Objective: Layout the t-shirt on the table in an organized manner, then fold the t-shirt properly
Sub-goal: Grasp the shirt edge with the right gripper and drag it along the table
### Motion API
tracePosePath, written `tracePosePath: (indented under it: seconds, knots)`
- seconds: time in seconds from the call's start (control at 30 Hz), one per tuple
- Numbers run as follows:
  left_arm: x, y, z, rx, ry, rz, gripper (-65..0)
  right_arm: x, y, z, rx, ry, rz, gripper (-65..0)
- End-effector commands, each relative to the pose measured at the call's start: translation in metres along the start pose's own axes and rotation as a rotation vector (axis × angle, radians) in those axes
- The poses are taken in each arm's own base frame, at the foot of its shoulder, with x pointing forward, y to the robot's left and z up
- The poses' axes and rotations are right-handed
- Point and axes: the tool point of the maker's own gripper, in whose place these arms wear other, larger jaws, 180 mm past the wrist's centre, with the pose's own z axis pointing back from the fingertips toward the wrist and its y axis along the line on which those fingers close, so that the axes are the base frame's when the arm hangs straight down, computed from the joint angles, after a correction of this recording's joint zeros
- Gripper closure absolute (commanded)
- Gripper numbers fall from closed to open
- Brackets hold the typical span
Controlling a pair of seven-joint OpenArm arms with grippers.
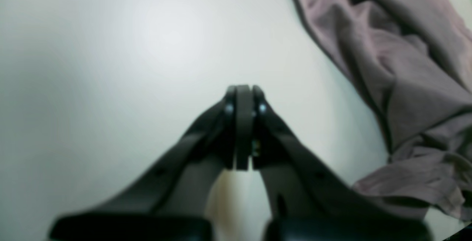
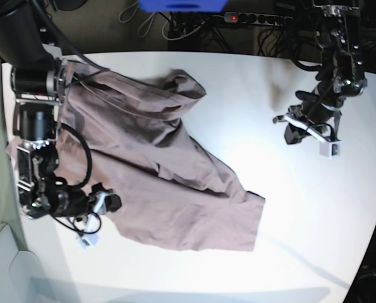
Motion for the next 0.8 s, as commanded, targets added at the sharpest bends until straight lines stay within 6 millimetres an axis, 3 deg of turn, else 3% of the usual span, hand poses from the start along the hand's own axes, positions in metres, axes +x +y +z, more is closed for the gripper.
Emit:
tracePosePath:
  seconds: [0.0, 0.13, 0.2, 0.47, 0.63, 0.77]
  knots:
    - [0.012, -0.002, 0.003, -0.008, -0.037, -0.011, -0.2, 0.029, 0.002, 0.001, 0.005, -0.07, 0.027, -16.3]
    - [0.009, -0.004, 0.001, -0.011, -0.036, 0.003, -0.2, 0.028, 0.005, -0.028, 0.006, -0.096, 0.009, 0.0]
    - [0.009, -0.005, 0.0, -0.013, -0.038, 0.009, -0.2, 0.027, 0.002, -0.038, -0.016, -0.108, -0.011, 0.0]
    - [0.009, -0.007, 0.001, -0.018, -0.038, 0.015, -0.2, 0.001, -0.06, -0.048, -0.303, -0.198, -0.249, 0.0]
    - [0.009, -0.007, 0.001, -0.018, -0.038, 0.013, -0.2, -0.018, -0.122, -0.02, -0.588, -0.296, -0.345, 0.0]
    - [0.004, -0.006, 0.002, -0.015, -0.03, 0.016, -0.2, -0.029, -0.167, 0.018, -0.822, -0.37, -0.362, 0.0]
